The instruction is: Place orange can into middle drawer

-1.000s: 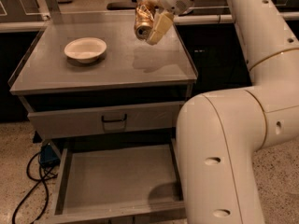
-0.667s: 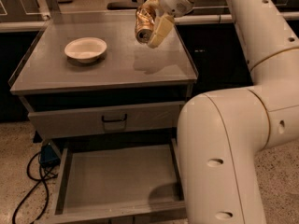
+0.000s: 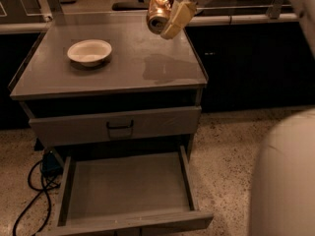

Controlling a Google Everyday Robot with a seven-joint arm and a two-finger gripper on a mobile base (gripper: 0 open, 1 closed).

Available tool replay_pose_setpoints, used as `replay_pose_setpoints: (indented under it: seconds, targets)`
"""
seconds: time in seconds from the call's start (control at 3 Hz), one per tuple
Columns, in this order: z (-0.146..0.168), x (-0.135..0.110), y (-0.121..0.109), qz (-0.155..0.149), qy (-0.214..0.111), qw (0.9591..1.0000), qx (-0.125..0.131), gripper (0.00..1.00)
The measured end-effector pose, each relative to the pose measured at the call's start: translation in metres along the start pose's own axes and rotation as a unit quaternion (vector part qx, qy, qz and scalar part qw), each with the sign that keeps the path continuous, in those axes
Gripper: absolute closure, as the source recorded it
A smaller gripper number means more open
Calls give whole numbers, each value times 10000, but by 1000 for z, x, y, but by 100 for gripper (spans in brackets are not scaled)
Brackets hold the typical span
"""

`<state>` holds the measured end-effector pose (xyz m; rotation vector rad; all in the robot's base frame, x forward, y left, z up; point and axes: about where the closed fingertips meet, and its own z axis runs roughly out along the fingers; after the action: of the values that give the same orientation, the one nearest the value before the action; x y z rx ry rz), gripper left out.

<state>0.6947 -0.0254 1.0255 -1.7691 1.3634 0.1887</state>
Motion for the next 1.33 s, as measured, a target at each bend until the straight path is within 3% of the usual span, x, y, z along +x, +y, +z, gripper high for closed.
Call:
replay_pose_setpoints:
  seconds: [0.33, 0.67, 1.0, 1.33]
  targets:
    - [-80, -42, 12, -16, -134, 9957, 918, 100]
    - [-110, -65, 29, -91, -89, 9927, 1199, 100]
    - [-110, -65, 29, -91, -89, 9927, 1198, 100]
    - [-100, -57, 43, -67, -39, 9938, 1107, 100]
